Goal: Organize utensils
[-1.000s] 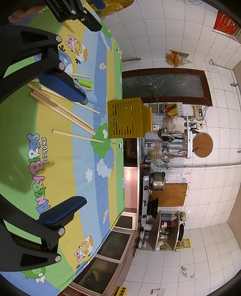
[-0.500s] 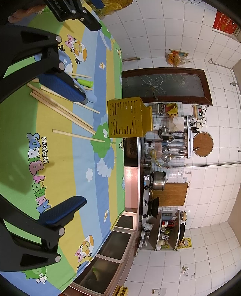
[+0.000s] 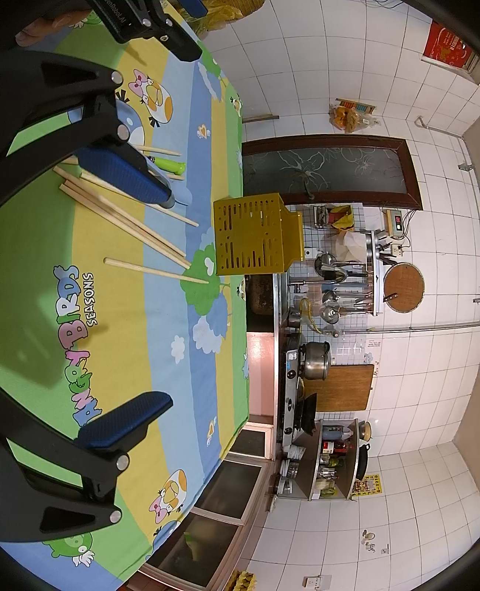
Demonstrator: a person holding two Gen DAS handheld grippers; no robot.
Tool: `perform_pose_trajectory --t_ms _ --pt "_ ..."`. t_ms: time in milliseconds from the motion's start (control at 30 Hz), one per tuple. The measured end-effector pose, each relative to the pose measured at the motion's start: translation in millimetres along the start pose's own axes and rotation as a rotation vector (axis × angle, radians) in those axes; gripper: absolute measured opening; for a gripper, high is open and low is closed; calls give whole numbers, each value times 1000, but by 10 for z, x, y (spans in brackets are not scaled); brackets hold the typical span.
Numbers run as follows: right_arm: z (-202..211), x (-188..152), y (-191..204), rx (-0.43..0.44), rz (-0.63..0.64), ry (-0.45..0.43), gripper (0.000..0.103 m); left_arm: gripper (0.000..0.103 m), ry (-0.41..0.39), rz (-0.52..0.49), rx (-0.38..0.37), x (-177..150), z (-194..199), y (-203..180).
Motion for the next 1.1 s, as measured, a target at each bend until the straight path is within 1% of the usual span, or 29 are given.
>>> perform_pose_trajectory --t_ms 633,667,1100 --pt "13 4 -21 -6 11 3 99 98 3 -1 0 99 87 -5" --pt "19 5 -18 -8 10 4 99 98 7 -1 0 43 60 32" --pt "26 4 7 -9 15 9 99 98 24 -7 1 -15 -37 -9"
Point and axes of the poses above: each gripper's, at about its wrist camera, not at the fingertips, and z roughly against the way its jaws point, y to its left, x to its top, the point moved 9 cm from there along -z, roughly the way its jaws point, and after that the axes turned 2 degrees about -z, right-handed, at the moved point
